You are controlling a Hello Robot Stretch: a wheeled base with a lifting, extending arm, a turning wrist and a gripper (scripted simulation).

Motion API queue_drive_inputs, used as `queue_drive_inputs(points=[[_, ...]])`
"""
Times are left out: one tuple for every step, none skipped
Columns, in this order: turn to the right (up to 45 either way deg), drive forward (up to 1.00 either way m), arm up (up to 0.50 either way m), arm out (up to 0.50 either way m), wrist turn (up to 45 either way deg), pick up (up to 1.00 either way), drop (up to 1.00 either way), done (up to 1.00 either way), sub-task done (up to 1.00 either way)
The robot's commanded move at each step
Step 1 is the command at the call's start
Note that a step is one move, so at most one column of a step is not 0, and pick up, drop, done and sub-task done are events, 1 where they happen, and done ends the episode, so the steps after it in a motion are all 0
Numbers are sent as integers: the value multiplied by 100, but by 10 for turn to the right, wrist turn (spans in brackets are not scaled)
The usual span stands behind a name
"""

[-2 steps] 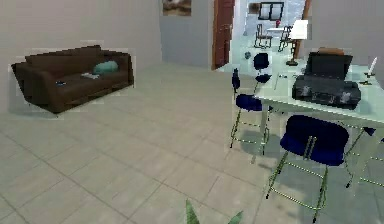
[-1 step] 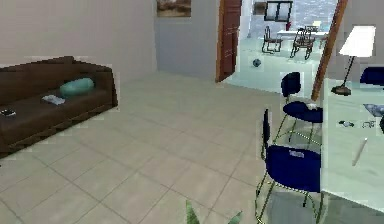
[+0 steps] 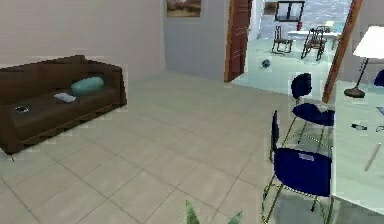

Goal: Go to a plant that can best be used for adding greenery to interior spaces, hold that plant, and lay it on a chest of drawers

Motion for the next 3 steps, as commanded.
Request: queue_drive_inputs(points=[[-90,0,0,0,0,0,0,0,0],[0,100,0,0,0,0,0,0,0],[0,20,0,0,0,0,0,0,0]])
